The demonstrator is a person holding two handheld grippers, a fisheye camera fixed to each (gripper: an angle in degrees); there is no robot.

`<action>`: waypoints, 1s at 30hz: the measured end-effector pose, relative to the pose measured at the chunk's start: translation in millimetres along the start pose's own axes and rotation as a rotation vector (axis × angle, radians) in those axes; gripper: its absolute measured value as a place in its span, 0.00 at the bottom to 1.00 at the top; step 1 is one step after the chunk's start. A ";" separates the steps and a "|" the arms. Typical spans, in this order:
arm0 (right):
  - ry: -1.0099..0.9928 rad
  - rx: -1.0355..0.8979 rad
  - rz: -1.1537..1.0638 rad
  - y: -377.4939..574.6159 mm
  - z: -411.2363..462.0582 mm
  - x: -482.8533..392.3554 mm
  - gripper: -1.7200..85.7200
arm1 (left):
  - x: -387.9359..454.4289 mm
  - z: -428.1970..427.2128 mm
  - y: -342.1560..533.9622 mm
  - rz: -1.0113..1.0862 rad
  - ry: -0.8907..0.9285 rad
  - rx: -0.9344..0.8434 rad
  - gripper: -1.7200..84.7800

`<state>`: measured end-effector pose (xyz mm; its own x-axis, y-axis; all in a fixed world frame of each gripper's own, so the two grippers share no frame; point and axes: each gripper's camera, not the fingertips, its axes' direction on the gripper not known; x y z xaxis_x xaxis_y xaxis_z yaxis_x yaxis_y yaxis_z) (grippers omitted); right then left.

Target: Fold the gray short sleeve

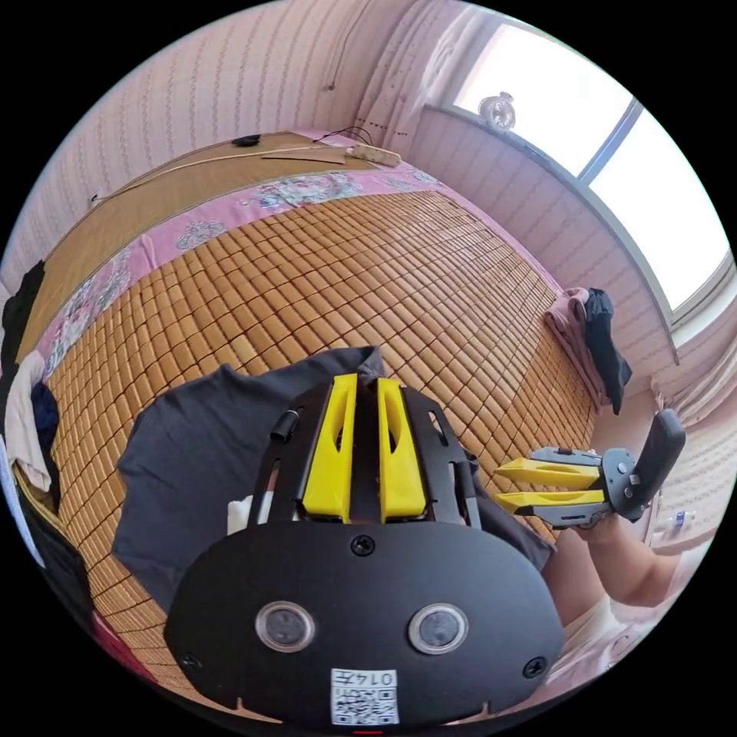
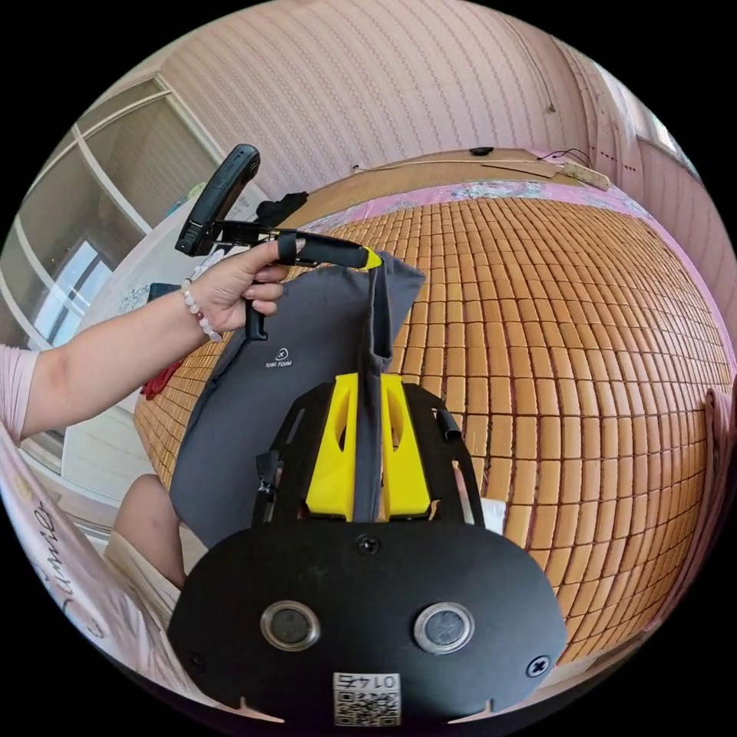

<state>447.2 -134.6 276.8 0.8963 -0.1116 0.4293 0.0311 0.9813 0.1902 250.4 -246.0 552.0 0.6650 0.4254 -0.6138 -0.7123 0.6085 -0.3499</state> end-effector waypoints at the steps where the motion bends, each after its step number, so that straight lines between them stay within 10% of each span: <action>1: -0.012 -0.016 -0.022 2.4 -3.1 -1.7 0.12 | -13.2 -5.1 8.9 -0.041 -0.017 -0.014 0.08; 13: 0.114 -0.120 0.011 -18.7 -15.4 9.0 0.10 | -96.2 -77.6 98.8 -0.176 0.005 0.001 0.08; 30: 0.003 -0.171 0.107 -9.2 -35.2 23.4 0.19 | -57.7 -20.3 -10.1 -0.164 0.191 -0.028 0.08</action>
<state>483.5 -140.7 254.1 0.8998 -0.0052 0.4363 0.0102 0.9999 -0.0091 214.7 -290.2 576.5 0.7196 0.1872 -0.6687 -0.6062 0.6390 -0.4734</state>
